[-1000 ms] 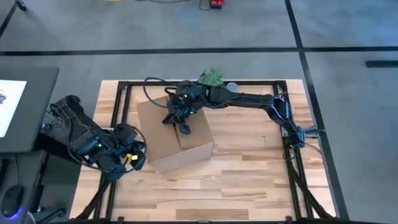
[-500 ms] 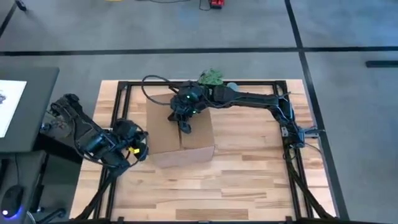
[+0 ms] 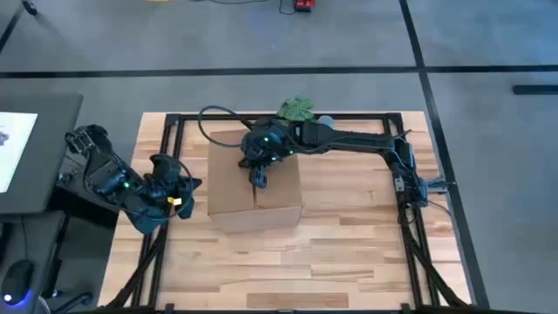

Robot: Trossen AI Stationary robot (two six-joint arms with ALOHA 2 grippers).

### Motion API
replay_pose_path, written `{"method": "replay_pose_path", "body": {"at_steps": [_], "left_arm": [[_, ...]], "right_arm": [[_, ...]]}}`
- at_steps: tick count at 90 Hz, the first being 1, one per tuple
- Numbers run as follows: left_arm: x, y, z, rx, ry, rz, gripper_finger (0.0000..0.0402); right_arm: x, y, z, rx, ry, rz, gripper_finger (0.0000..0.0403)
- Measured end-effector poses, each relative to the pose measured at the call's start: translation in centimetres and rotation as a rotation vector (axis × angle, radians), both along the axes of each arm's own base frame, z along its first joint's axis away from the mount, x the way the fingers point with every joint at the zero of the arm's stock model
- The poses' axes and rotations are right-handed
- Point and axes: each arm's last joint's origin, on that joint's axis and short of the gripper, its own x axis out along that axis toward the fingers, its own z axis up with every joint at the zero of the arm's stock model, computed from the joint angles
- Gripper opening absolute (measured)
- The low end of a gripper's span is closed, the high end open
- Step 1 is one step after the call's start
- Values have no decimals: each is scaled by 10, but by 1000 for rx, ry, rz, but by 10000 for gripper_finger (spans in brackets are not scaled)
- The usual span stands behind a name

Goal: Wrap mug
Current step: Close the box

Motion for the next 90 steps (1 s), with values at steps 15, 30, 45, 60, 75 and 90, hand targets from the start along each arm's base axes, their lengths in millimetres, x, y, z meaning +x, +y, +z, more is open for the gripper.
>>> {"method": "replay_pose_path", "body": {"at_steps": [15, 30, 45, 60, 75, 90], "left_arm": [[4, -2, 4, -7, -94, 27, 0], [5, -2, 17, 46, -206, -29, 0], [-10, 12, 38, 79, -310, -136, 0], [-40, 39, 49, 107, -462, -242, 0], [-77, 75, 28, 65, -560, -236, 0], [-99, 95, -3, 33, -660, -274, 0]], "right_arm": [[-6, -7, 7, 26, -6, -39, 0], [-12, -6, 15, 23, -7, -47, 0], [-14, -8, 14, 18, 13, -46, 0], [-17, -11, 13, 13, 39, -38, 0], [-18, -15, 13, 27, 37, -28, 0], [-18, -19, 13, 51, 34, -20, 0]]}}
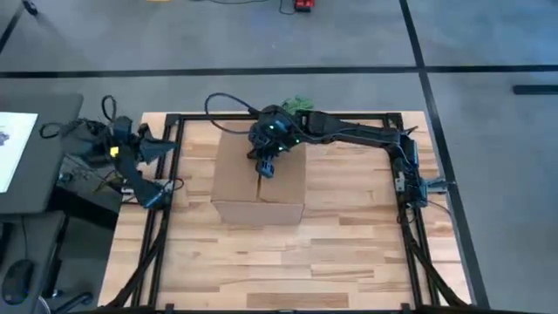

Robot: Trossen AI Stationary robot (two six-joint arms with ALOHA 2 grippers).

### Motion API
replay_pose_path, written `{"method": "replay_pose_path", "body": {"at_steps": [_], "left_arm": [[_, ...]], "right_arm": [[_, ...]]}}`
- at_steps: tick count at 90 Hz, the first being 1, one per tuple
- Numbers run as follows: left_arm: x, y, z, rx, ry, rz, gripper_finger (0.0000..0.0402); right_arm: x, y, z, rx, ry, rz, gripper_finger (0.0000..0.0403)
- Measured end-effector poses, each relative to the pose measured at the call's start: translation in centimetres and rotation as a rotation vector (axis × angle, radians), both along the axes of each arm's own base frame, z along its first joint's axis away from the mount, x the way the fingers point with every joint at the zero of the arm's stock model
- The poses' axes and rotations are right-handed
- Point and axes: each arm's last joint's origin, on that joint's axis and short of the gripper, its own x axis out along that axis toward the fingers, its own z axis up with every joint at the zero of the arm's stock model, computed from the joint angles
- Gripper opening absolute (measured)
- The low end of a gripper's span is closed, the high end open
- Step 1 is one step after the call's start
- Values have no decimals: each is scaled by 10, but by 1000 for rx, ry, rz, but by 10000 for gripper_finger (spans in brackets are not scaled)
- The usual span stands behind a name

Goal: Wrap mug
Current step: Close the box

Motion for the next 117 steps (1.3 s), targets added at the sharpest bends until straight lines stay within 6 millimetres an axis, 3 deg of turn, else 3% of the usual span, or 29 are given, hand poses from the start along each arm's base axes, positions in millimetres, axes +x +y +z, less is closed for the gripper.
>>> {"method": "replay_pose_path", "body": {"at_steps": [28, 54, 75, 97, 117], "left_arm": [[-13, 8, -46, 109, -192, -129, 0], [-7, 2, -55, 281, -144, -154, 0], [0, -6, -52, 310, -265, -150, 0], [19, -25, -79, 298, -306, -115, 0], [26, -32, -88, 239, -363, -153, 0]], "right_arm": [[-1, -11, 1, 74, -30, 8, 0], [1, -20, 5, 127, -80, -43, 0], [2, -23, 7, 147, -101, -64, 0], [2, -24, 7, 166, -108, -81, 0], [2, -25, 8, 171, -110, -87, 0]]}}
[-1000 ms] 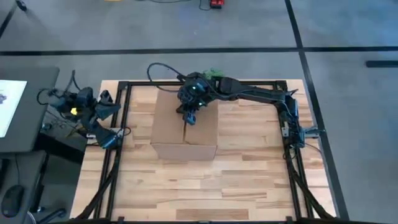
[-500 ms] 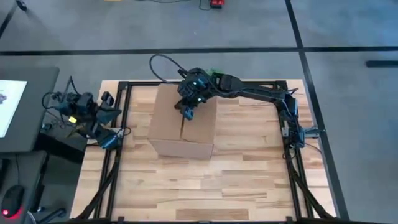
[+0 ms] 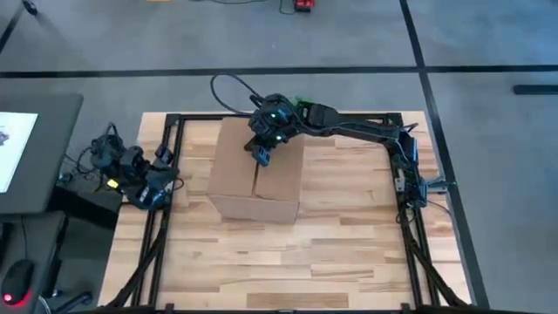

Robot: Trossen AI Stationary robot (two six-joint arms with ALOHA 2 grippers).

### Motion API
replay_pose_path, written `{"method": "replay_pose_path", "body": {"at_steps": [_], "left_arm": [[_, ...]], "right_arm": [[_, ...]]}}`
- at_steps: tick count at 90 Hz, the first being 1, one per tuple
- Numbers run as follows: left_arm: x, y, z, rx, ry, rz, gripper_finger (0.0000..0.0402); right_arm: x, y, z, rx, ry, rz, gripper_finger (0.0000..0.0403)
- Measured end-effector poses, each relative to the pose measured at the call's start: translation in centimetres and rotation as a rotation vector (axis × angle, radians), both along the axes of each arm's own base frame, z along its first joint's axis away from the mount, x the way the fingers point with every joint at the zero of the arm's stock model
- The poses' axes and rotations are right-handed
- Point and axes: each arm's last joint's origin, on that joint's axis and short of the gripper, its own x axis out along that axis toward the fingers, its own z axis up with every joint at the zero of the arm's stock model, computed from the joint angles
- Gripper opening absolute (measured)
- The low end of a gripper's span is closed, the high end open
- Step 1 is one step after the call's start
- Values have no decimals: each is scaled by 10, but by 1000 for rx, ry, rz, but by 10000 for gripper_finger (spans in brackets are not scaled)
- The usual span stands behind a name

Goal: Wrap mug
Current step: Close the box

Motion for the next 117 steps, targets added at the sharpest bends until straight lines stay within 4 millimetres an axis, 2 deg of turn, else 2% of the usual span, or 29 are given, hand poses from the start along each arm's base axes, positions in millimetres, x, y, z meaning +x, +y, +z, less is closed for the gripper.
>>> {"method": "replay_pose_path", "body": {"at_steps": [23, 41, 53, 65, 73, 81, 91, 100, 117], "left_arm": [[11, -8, -8, -29, 45, -61, 0], [35, -17, -15, 2, 146, -73, 0], [46, -12, -23, 25, 228, -69, 0], [39, 2, -28, 2, 254, -52, 0], [28, 9, -28, -8, 234, -49, 0], [18, 13, -37, -25, 286, -30, 0], [17, 15, -41, -27, 345, -9, 0], [21, 14, -45, -24, 327, -18, 0], [33, 14, -65, -36, 311, -20, 0]], "right_arm": [[0, 0, 0, 16, -1, -22, 0], [0, -1, 1, 21, 0, -42, 0], [0, -1, 1, 22, 1, -45, 0], [0, -2, 1, 23, -1, -47, 0], [0, -3, 1, 24, -5, -49, 0], [0, -3, 1, 23, -8, -50, 0], [0, -3, 2, 17, -9, -46, 0], [0, -4, 2, 13, -10, -44, 0], [0, -4, 2, -1, -11, -35, 0]]}}
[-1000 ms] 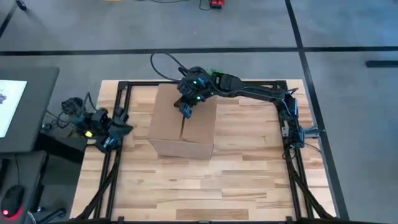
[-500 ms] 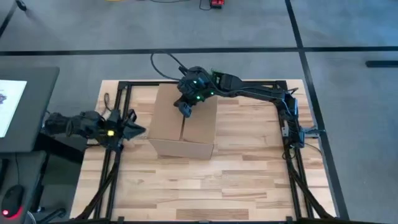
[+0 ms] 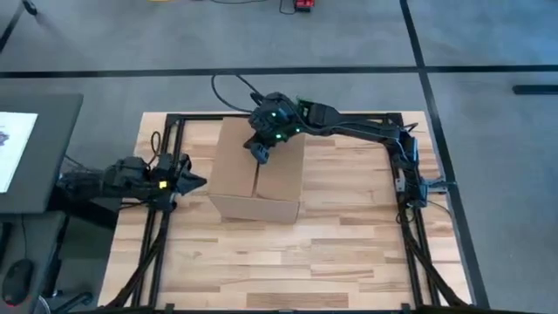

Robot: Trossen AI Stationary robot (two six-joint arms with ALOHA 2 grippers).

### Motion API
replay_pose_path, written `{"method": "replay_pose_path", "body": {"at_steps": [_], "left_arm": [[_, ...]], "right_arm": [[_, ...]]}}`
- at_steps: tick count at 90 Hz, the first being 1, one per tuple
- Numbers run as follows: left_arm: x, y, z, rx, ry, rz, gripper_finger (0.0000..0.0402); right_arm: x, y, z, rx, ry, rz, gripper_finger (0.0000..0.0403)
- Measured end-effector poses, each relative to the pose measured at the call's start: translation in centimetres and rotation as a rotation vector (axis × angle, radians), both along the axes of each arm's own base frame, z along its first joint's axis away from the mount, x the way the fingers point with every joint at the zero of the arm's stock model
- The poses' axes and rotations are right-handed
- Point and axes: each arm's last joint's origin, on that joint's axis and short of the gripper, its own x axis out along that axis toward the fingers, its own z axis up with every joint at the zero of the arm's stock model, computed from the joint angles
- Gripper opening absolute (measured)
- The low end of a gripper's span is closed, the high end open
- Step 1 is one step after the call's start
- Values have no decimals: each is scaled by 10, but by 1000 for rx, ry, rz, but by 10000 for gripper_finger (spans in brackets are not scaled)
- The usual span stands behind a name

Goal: Wrap mug
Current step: Close the box

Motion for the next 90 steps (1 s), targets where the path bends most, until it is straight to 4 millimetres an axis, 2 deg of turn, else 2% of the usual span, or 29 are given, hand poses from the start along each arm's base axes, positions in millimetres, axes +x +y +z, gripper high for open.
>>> {"method": "replay_pose_path", "body": {"at_steps": [28, 32, 52, 65, 90], "left_arm": [[17, -1, -36, -75, -164, -16, 0], [18, -1, -36, -81, -173, -16, 0], [18, -1, -38, 16, -156, 4, 0], [20, 0, -48, 85, -56, 14, 0], [21, 1, -58, 27, 49, 59, 0]], "right_arm": [[0, 0, 0, -5, 1, 8, 0], [0, 0, 0, -5, 1, 8, 0], [0, 0, 0, -18, -1, 22, 0], [-1, -2, 0, -31, -3, 38, 0], [0, -6, 2, -52, -34, 54, 0]]}}
